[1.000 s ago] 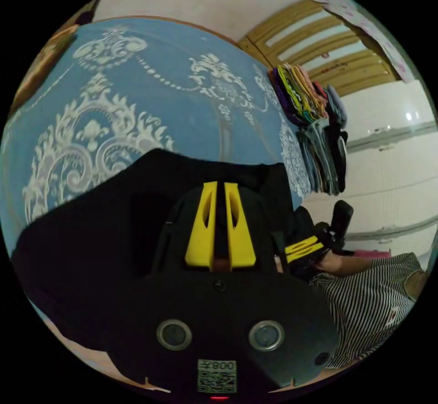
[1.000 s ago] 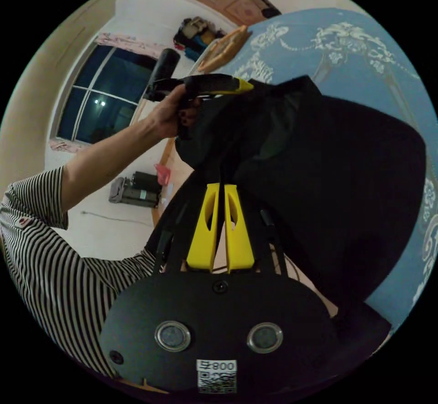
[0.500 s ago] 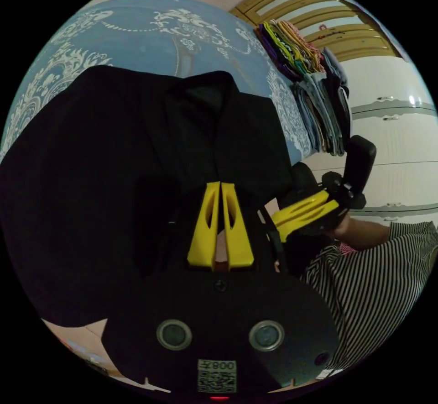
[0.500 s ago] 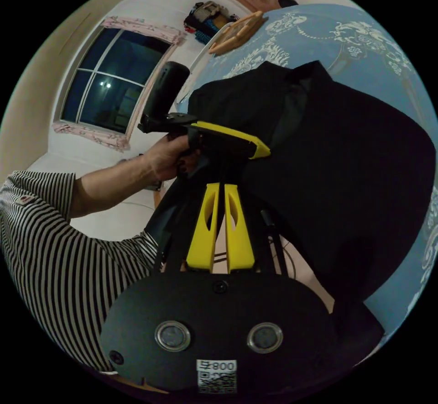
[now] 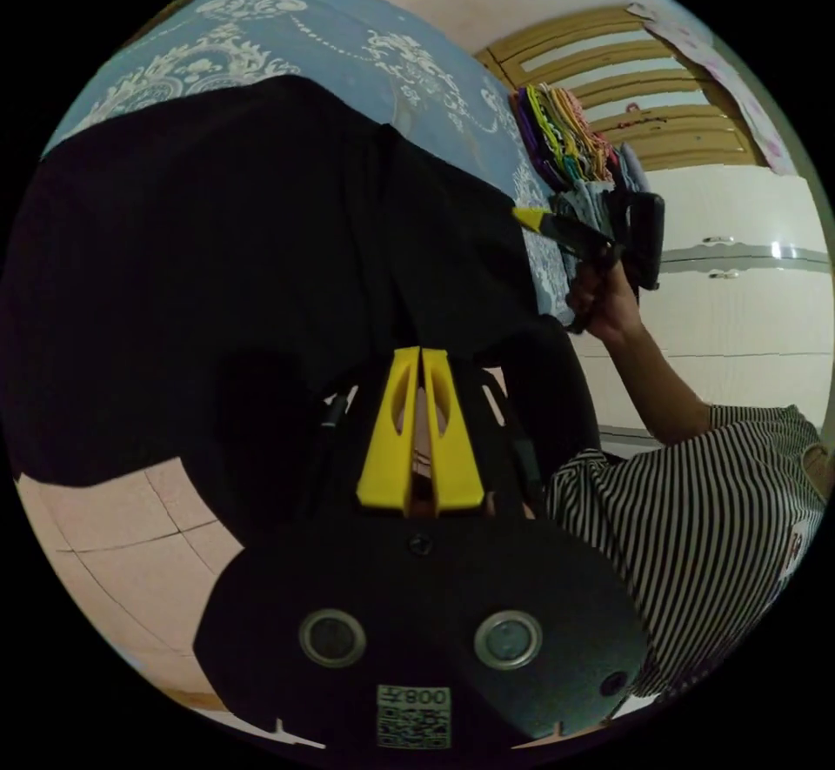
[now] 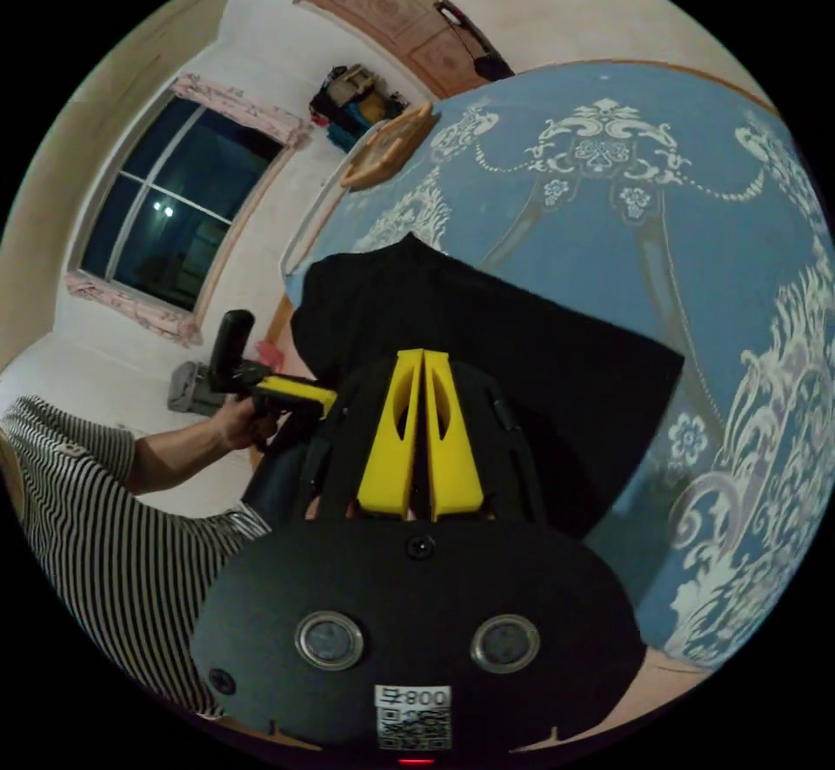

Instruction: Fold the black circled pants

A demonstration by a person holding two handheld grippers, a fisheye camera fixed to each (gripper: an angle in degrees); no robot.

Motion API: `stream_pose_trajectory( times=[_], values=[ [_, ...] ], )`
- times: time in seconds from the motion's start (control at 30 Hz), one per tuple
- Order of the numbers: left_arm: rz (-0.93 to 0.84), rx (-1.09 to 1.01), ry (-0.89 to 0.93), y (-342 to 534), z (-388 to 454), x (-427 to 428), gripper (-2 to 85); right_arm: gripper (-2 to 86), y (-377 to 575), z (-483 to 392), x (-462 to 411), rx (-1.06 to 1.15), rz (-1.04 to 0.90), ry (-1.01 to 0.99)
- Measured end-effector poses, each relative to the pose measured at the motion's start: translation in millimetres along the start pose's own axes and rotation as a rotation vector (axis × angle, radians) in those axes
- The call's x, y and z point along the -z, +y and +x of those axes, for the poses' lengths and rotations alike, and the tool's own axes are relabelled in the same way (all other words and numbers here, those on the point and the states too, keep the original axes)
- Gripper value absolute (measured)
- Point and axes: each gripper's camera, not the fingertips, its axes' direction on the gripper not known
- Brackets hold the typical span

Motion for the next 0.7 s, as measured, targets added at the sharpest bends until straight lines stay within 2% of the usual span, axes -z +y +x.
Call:
stream_pose_trajectory(
  times=[0.27, 0.47, 0.6, 0.7],
  values=[
    [0.041, 0.016, 0.042, 21.2, -28.9, 37.6, 3.4, 5.5, -111.1, -56.1, -82.9, 0.227, -0.122, 0.271],
    [-0.046, 0.013, 0.002, 16.6, -41.7, 32.4, 3.0, 4.9, -154.1, -76.5, -149.2, 0.286, -0.289, 0.405],
    [-0.087, -0.005, -0.047, 20.5, -44.9, 31.2, 0.9, 1.4, -170.1, -85.3, -162.7, 0.291, -0.282, 0.411],
    [-0.049, -0.003, -0.076, 28.7, -46.9, 40.6, 0.6, 0.4, -185.8, -90.1, -166.8, 0.287, -0.285, 0.392]
  ],
)
